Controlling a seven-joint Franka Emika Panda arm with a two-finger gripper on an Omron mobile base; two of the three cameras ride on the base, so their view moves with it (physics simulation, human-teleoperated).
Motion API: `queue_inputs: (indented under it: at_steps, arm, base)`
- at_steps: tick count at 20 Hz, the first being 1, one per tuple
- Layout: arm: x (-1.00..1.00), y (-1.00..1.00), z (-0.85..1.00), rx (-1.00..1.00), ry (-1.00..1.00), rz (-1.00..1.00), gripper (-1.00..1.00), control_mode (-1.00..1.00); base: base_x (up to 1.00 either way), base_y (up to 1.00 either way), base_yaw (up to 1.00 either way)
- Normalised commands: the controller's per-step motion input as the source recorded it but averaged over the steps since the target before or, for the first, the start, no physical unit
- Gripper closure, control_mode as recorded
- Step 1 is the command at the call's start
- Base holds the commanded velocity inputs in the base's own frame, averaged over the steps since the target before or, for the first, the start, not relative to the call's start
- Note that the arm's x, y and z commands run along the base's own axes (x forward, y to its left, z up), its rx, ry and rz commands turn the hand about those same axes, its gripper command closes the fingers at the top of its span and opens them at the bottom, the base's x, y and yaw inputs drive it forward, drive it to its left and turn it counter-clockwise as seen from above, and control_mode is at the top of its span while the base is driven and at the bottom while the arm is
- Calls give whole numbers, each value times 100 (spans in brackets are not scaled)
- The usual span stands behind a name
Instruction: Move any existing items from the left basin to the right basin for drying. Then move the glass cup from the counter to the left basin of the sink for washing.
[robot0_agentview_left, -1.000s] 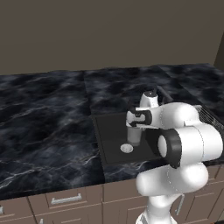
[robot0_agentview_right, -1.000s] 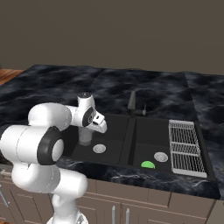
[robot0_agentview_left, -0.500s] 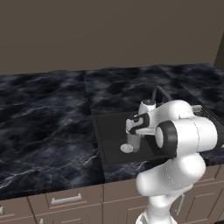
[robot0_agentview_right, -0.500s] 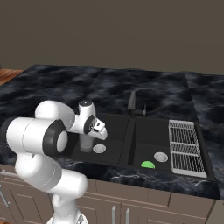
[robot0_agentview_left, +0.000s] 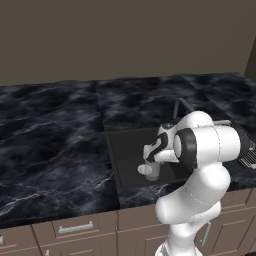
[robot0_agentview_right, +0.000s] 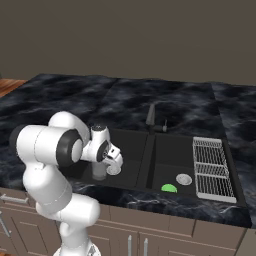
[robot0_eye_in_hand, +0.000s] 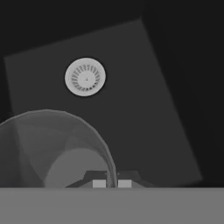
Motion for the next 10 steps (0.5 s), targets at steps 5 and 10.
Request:
queue_inputs:
  at_steps: [5,10]
  arm:
    - [0,-1,-29,0,0,-3,100,-100]
    - [0,-2,-27,-1,-5,-5,100,-100]
  base:
    - [0,0,0]
    - [0,0,0]
